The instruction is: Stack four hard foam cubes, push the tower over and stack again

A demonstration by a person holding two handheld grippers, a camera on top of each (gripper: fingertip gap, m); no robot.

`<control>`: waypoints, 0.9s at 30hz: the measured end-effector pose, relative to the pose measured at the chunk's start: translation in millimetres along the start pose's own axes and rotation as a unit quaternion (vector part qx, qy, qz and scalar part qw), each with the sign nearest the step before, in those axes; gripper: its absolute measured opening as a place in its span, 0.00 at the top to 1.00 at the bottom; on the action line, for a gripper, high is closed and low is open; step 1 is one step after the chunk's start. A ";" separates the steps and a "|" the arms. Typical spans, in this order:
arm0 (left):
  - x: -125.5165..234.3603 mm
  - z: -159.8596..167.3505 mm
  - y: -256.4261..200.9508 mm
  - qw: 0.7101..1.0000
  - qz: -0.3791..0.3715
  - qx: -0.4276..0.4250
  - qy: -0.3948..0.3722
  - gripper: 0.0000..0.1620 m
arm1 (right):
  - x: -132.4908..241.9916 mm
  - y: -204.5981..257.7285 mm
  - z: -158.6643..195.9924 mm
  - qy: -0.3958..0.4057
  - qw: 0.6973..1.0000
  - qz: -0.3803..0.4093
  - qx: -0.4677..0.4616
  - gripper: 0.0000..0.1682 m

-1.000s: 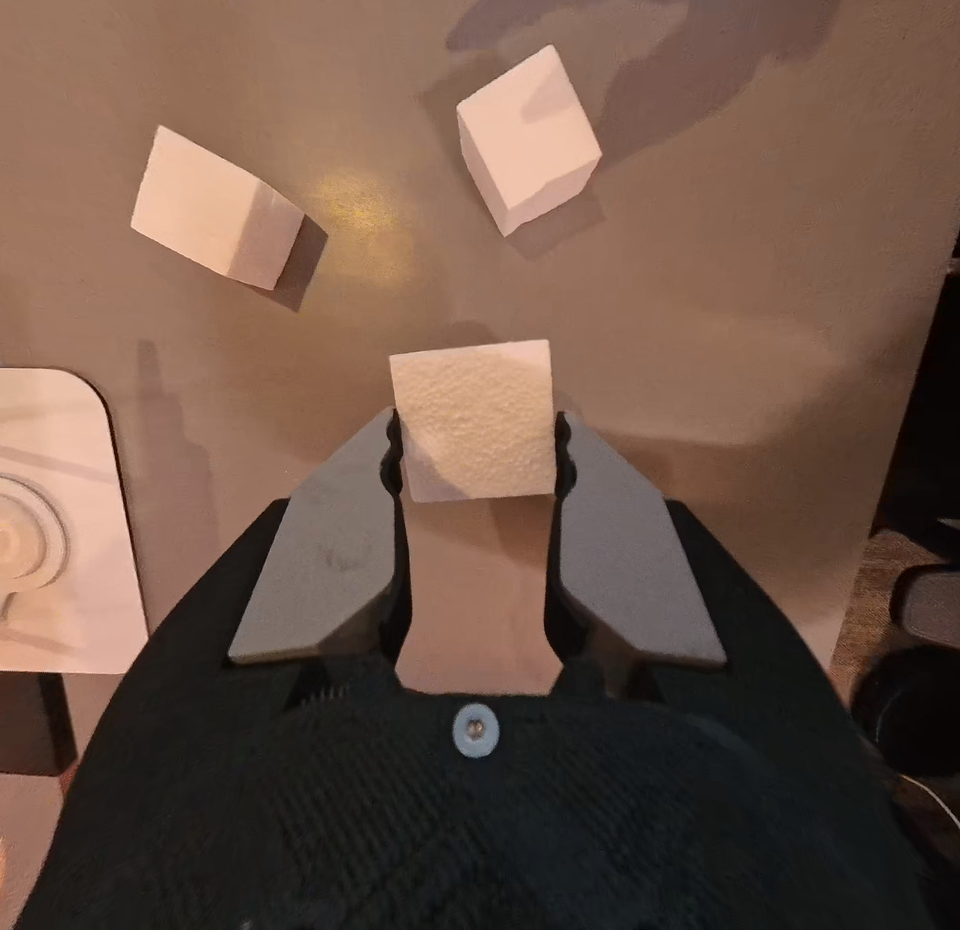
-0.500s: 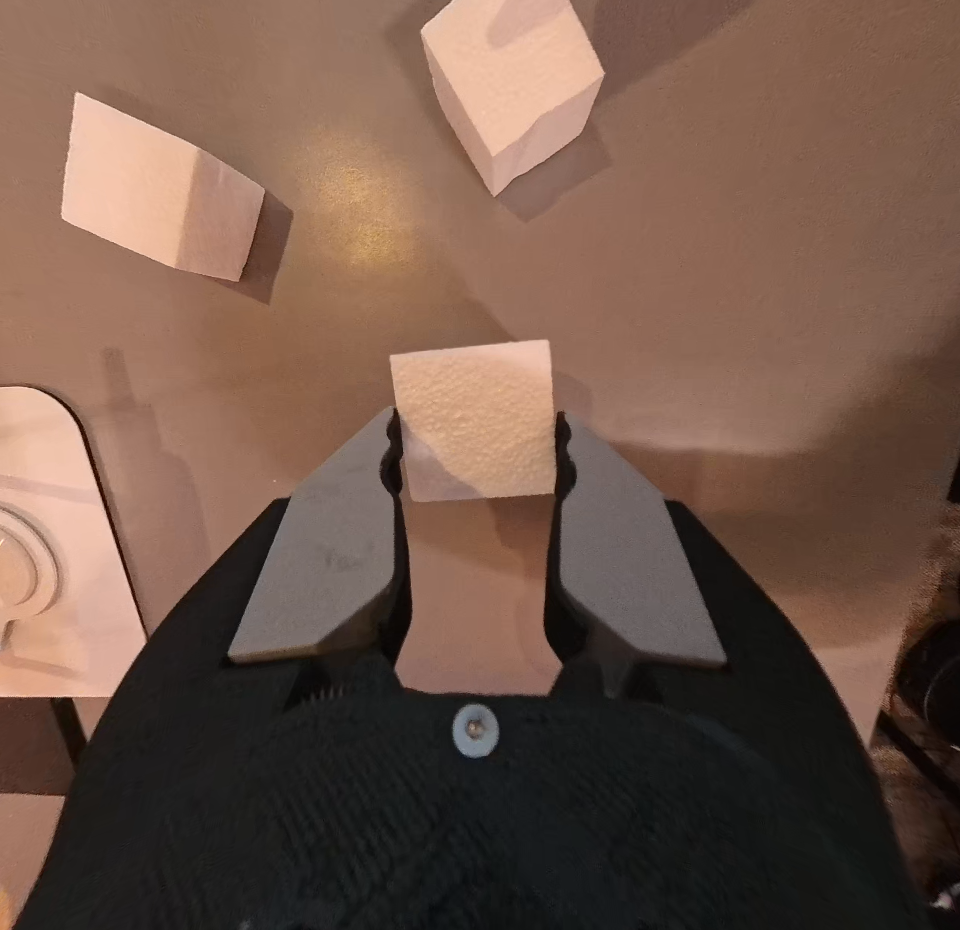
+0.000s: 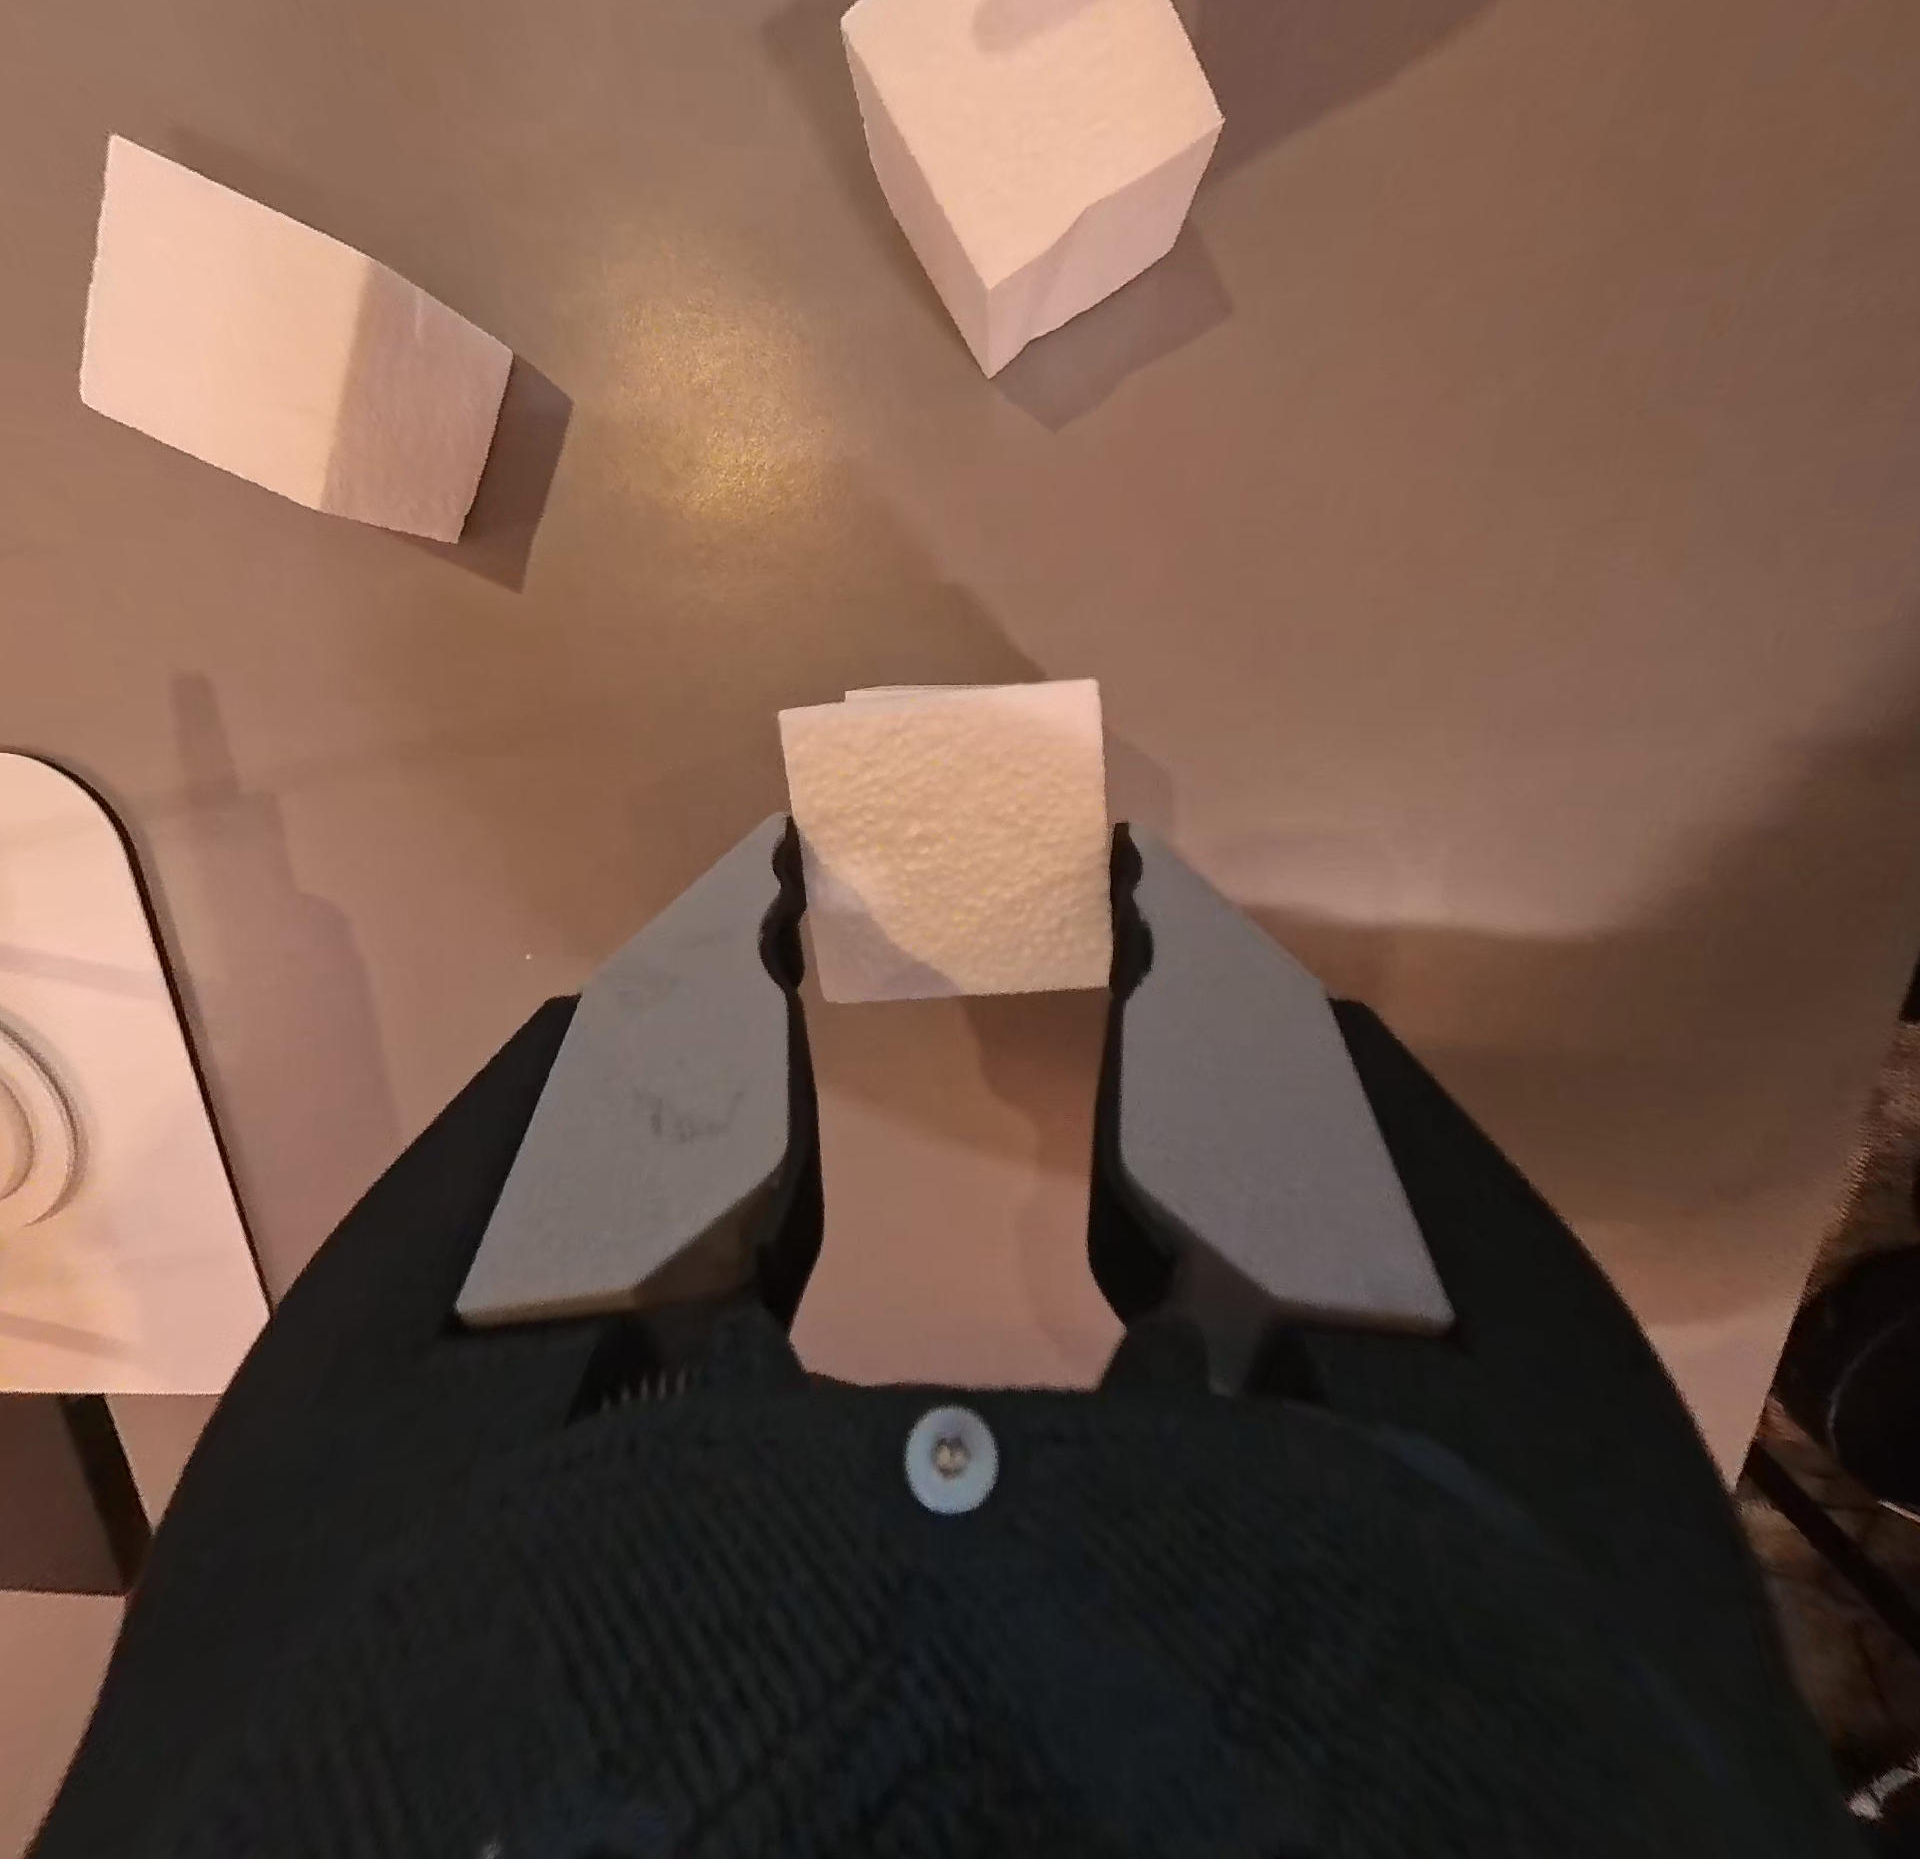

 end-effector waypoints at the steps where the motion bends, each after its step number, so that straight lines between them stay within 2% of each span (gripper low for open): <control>1: -0.2 0.5 -0.4 1.000 0.001 0.000 0.002 0.65 | 0.2 0.1 -0.1 0.000 1.000 0.000 0.000 0.54; 13: -1.5 -1.3 -5.3 1.000 0.012 -0.008 -0.005 0.64 | 0.6 0.5 0.1 0.000 1.000 -0.002 -0.001 0.53; 19: 9.9 -1.9 -7.6 1.000 -0.002 -0.004 -0.030 0.52 | -0.1 1.0 2.1 0.005 1.000 -0.007 -0.004 0.53; 23: 18.0 0.7 -8.6 0.998 -0.023 -0.011 -0.057 0.52 | -1.2 0.3 3.8 0.008 1.000 -0.006 -0.007 0.53; 27: 10.0 6.5 -11.5 0.998 -0.017 -0.008 -0.057 0.51 | -2.4 0.9 5.3 0.011 1.000 -0.005 -0.006 0.53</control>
Point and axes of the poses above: each gripper's, where its closed fingertips meet, x back along the fingers, z out of its underside, y = z × x across the jaws, the point moved 3 cm from there along x, back along the fingers, and after that the axes turned 15 degrees about z, right-handed, at the moved point
